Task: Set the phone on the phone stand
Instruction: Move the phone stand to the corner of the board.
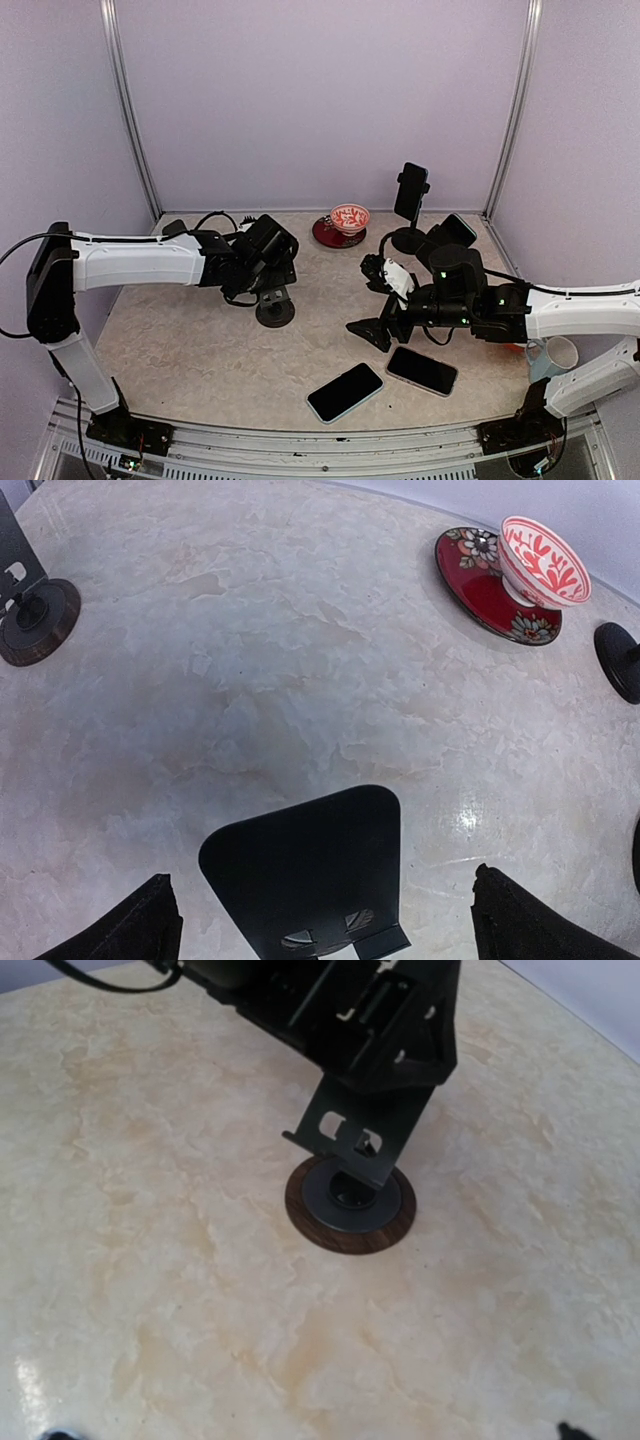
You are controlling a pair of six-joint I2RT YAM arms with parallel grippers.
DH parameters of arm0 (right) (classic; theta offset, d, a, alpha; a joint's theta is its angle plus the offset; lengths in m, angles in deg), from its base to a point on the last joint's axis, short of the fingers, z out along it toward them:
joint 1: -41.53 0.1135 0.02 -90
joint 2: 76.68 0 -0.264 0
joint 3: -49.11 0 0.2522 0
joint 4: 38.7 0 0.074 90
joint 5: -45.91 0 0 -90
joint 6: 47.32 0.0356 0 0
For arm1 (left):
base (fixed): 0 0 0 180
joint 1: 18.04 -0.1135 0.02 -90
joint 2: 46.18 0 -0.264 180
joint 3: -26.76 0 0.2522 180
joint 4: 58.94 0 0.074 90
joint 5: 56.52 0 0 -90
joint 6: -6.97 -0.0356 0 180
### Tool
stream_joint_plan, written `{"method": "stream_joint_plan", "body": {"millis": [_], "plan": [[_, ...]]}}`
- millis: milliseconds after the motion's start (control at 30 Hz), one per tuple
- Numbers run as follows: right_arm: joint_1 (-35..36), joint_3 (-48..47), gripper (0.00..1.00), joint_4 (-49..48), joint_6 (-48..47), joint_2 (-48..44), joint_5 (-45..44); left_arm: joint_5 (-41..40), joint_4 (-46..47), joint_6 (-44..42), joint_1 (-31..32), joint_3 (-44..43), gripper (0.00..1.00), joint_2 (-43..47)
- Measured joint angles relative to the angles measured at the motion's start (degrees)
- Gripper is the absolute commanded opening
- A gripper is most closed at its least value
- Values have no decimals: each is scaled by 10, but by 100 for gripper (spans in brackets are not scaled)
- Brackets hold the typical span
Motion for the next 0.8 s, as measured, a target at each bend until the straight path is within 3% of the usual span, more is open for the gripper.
{"method": "stream_joint_plan", "body": {"millis": [400, 800], "plan": [[0, 0, 100, 0, 0, 0, -2, -15, -14, 21, -6, -5, 98, -23], [0, 0, 100, 0, 0, 0, -3, -22, -11, 24, -20, -5, 85, -24]]}}
